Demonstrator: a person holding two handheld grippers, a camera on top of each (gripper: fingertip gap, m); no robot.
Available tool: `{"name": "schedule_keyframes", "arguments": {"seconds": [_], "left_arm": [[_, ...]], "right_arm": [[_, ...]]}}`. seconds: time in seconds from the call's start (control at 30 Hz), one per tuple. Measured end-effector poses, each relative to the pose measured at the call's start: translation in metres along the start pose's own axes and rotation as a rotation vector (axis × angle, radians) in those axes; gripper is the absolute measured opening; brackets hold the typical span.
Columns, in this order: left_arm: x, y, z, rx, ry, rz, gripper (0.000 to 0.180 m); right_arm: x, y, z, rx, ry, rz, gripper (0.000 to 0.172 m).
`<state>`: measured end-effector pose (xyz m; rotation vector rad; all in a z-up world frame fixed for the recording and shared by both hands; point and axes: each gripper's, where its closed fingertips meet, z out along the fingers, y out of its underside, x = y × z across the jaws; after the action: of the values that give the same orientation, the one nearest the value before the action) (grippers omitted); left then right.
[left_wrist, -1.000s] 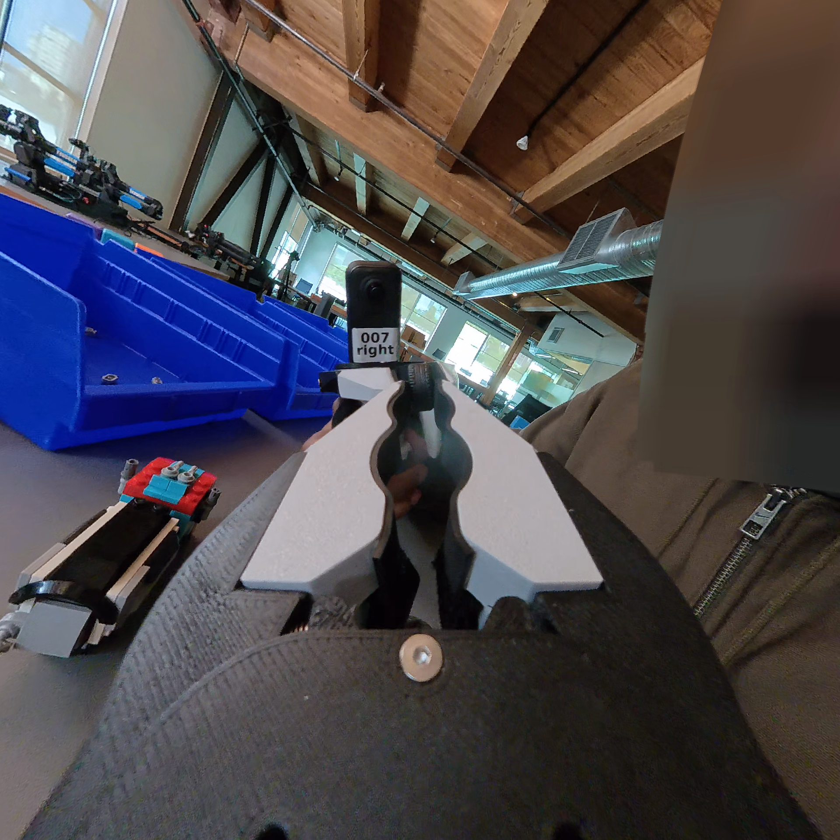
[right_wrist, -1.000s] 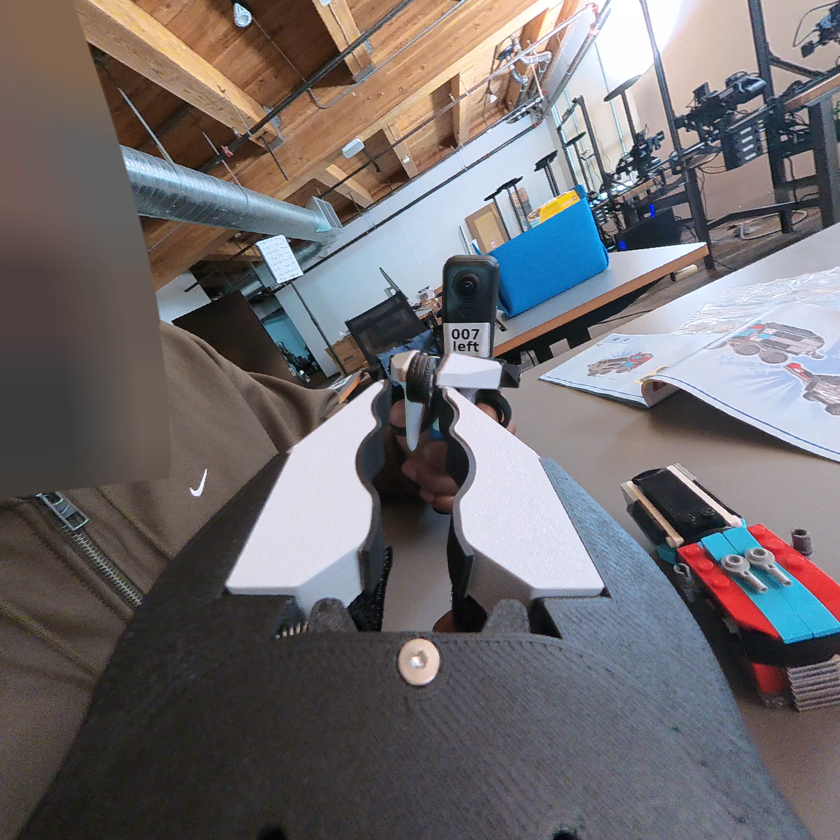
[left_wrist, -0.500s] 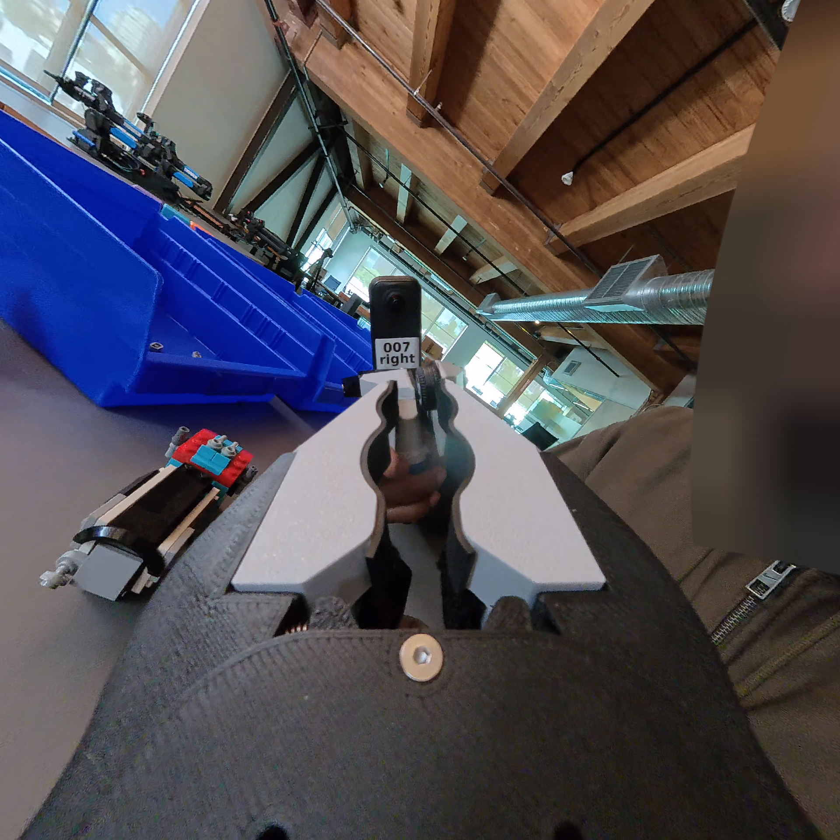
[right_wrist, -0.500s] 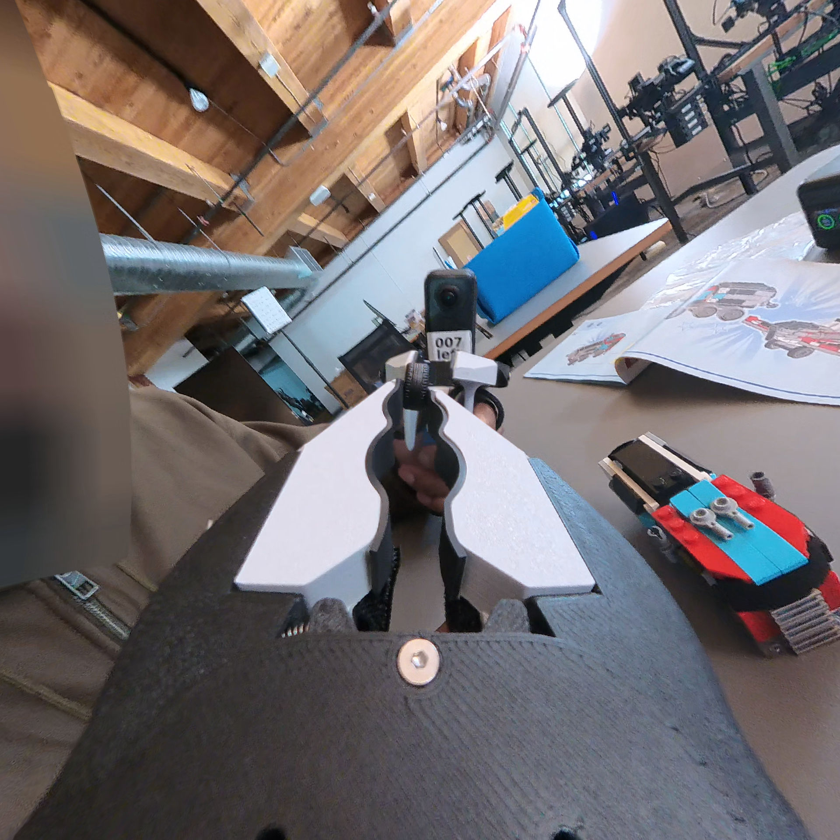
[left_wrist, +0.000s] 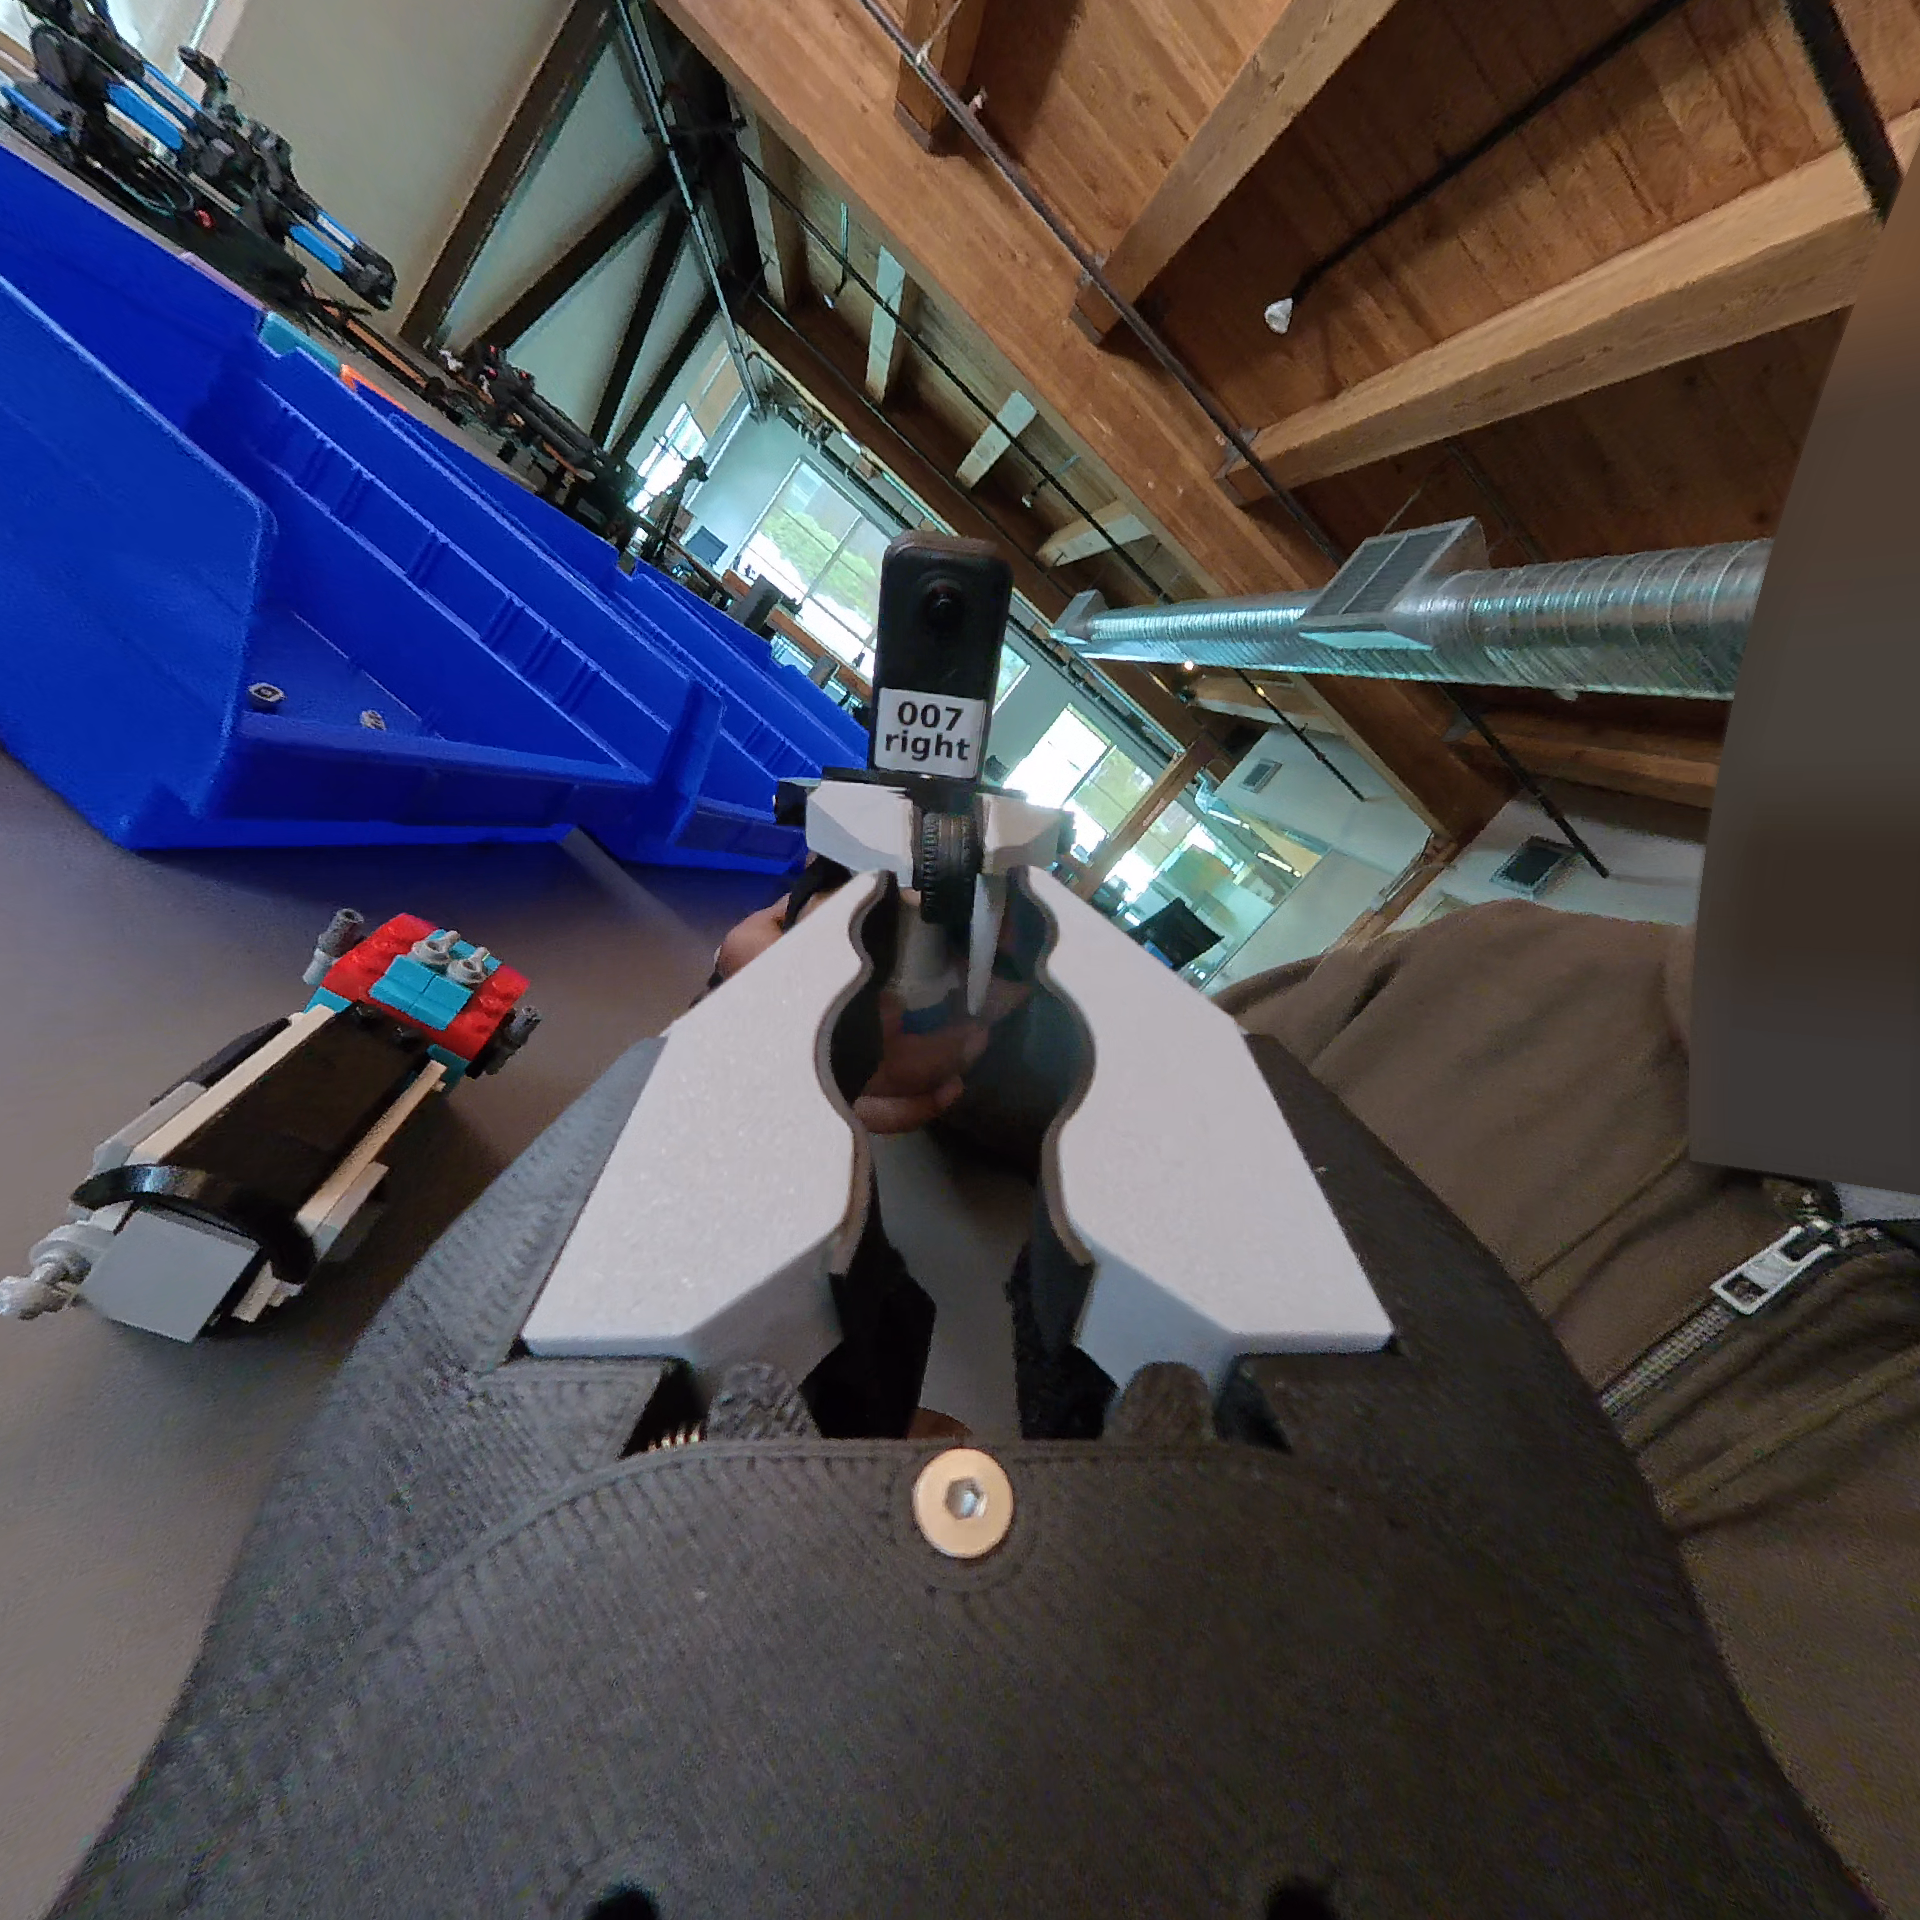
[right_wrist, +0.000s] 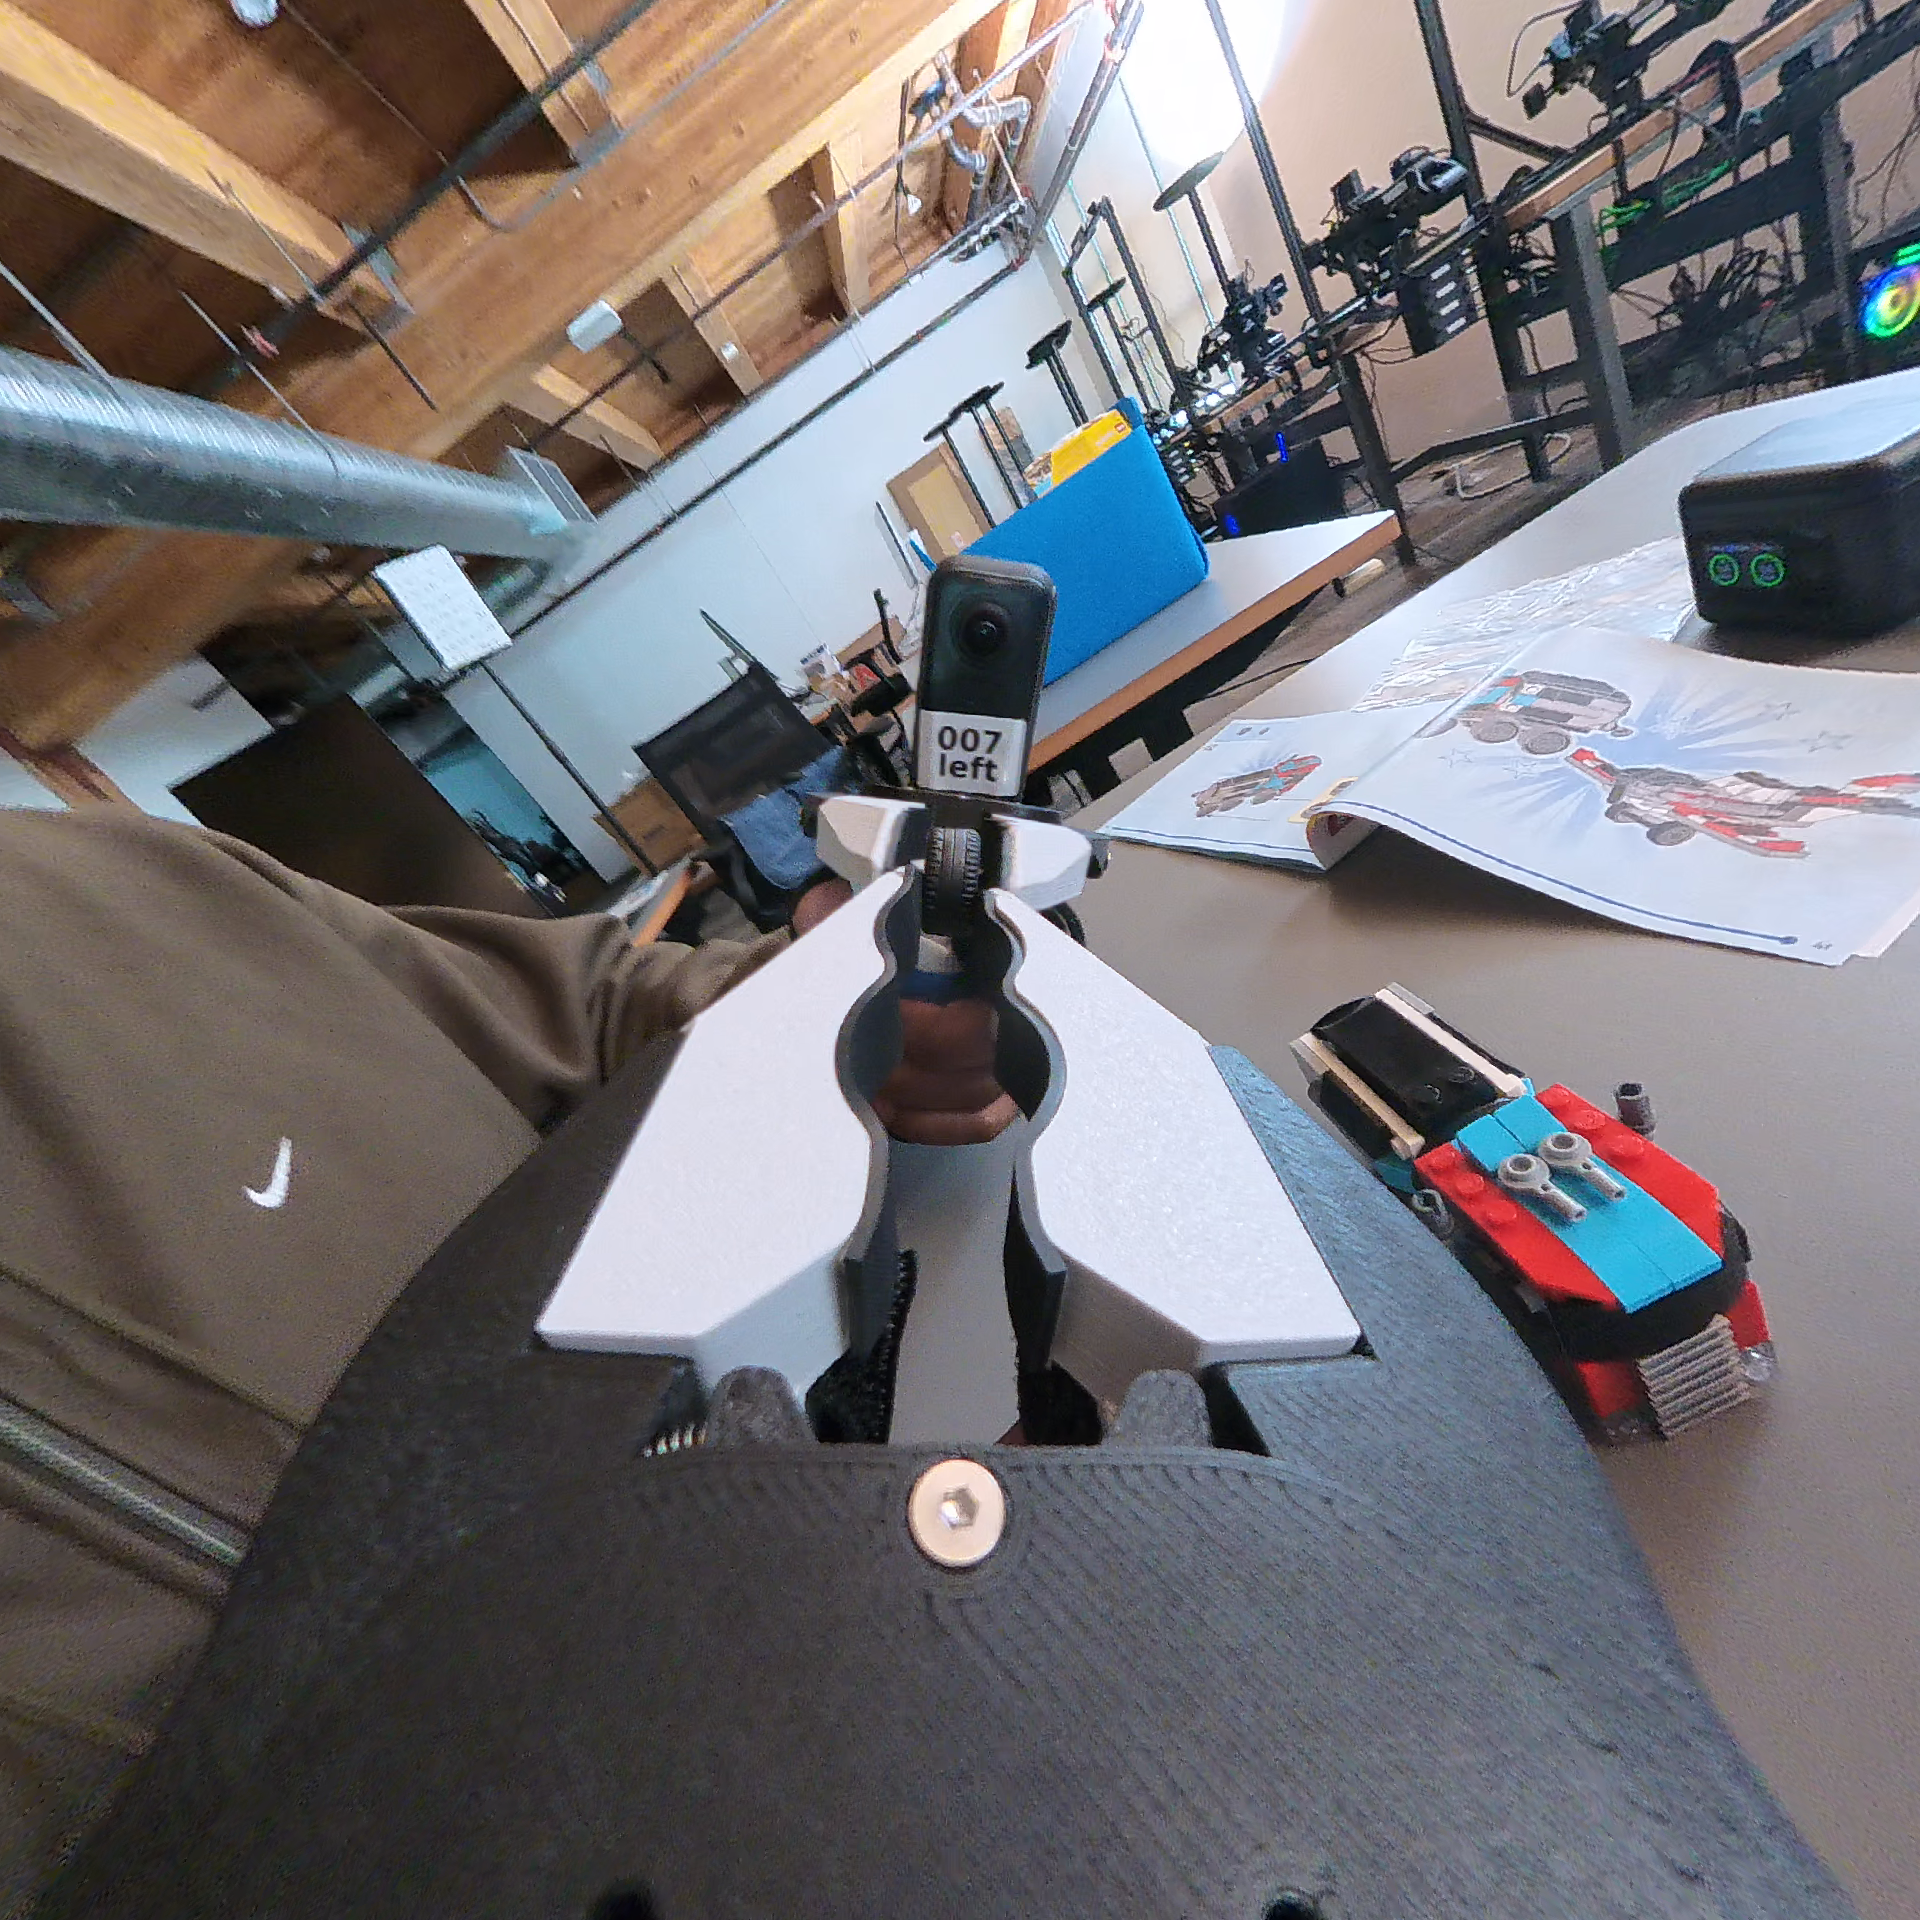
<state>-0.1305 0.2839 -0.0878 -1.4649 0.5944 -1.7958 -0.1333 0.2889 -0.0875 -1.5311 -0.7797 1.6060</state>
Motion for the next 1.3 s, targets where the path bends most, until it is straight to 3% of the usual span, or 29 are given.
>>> {"name": "schedule_keyframes", "arguments": {"seconds": [0.07, 0.17, 0.27, 0.37, 0.47, 0.57, 0.67, 0.77, 0.87, 0.97, 1.07, 1.23, 1.3], "left_arm": [[-0.001, 0.003, 0.001, -0.015, -0.025, 0.044, 0.01], [-0.005, 0.008, 0.001, -0.056, -0.074, 0.078, 0.01], [-0.013, 0.018, 0.003, -0.116, -0.166, 0.115, 0.01], [-0.037, 0.048, 0.002, -0.32, -0.375, 0.248, 0.011], [-0.062, 0.074, -0.008, -0.573, -0.582, 0.51, 0.011], [-0.074, 0.086, -0.019, -0.729, -0.665, 0.693, 0.011], [-0.073, 0.088, -0.028, -0.734, -0.657, 0.665, 0.011], [-0.061, 0.082, -0.03, -0.606, -0.578, 0.474, 0.011], [-0.051, 0.077, -0.019, -0.49, -0.495, 0.283, 0.011], [-0.049, 0.07, 0.006, -0.453, -0.497, 0.21, 0.011], [-0.055, 0.066, 0.038, -0.519, -0.566, 0.312, 0.011], [-0.09, 0.077, 0.076, -0.794, -0.772, 0.608, 0.011], [-0.101, 0.088, 0.085, -0.906, -0.815, 0.64, 0.011]], "right_arm": [[-0.001, 0.003, 0.0, -0.014, 0.015, -0.032, 0.009], [0.002, 0.012, -0.005, -0.057, 0.084, -0.105, 0.01], [0.002, 0.025, -0.022, -0.099, 0.196, -0.186, 0.025], [0.001, 0.041, -0.051, -0.132, 0.318, -0.259, 0.027], [0.0, 0.06, -0.085, -0.14, 0.42, -0.259, 0.027], [-0.004, 0.065, -0.116, -0.11, 0.495, -0.232, 0.026], [-0.008, 0.063, -0.14, -0.083, 0.555, -0.224, 0.026], [-0.009, 0.061, -0.157, -0.082, 0.596, -0.213, 0.026], [-0.002, 0.061, -0.172, -0.113, 0.667, -0.228, 0.026], [0.007, 0.06, -0.186, -0.156, 0.738, -0.275, 0.026], [0.013, 0.058, -0.199, -0.182, 0.792, -0.311, 0.026], [0.02, 0.056, -0.223, -0.19, 0.854, -0.302, 0.026], [0.022, 0.054, -0.232, -0.185, 0.877, -0.292, 0.026]]}}
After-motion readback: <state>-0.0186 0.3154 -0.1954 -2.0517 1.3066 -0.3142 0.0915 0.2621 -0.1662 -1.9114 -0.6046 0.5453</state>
